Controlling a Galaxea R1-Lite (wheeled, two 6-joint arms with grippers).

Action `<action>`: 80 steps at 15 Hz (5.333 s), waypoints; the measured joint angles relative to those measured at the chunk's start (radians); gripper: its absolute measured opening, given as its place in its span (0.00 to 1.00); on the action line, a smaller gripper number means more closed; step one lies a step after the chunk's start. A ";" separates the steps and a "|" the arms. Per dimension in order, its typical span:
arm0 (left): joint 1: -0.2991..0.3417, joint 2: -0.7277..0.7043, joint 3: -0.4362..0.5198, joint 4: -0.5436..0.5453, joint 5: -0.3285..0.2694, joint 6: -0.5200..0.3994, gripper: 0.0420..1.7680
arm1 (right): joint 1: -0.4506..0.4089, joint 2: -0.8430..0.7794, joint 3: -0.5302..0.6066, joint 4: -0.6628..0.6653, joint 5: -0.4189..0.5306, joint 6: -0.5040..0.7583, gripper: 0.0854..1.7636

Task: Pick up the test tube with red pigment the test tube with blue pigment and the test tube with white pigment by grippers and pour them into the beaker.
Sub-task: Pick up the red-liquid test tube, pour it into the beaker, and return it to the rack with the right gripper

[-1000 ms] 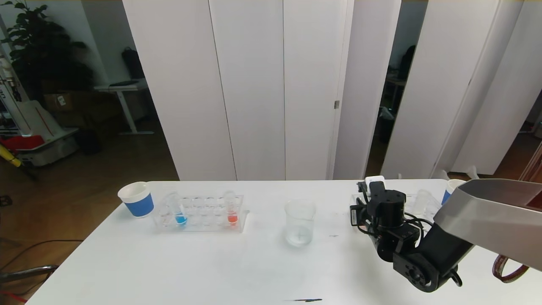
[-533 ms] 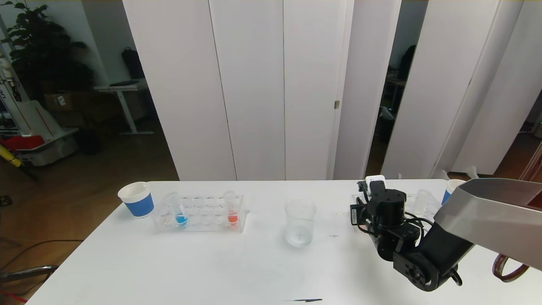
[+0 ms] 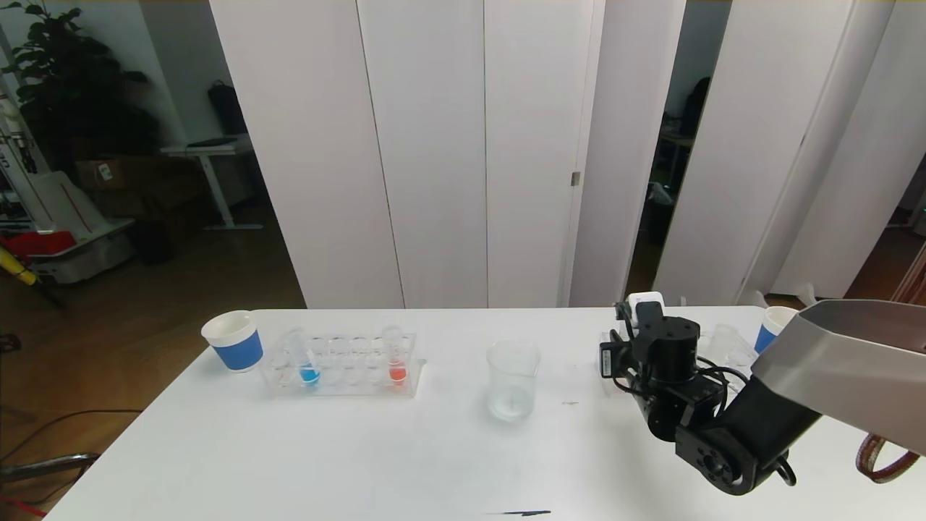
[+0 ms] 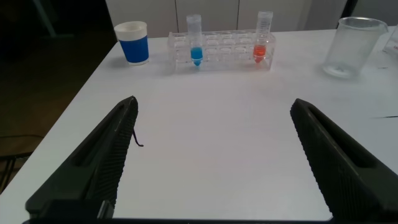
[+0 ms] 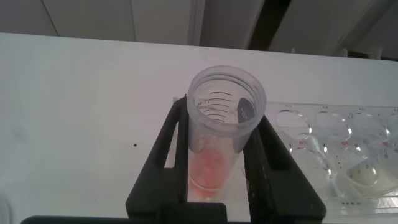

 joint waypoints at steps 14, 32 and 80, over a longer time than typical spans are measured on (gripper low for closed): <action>0.000 0.000 0.000 0.000 0.000 0.000 0.99 | -0.047 -0.213 -0.500 0.575 0.383 -0.044 0.30; 0.000 0.000 0.000 0.000 0.000 0.000 0.99 | -0.034 -0.119 -0.466 0.326 0.927 -0.602 0.30; 0.000 0.000 0.000 0.000 0.000 0.000 0.99 | -0.070 0.050 -0.629 0.311 1.131 -1.781 0.30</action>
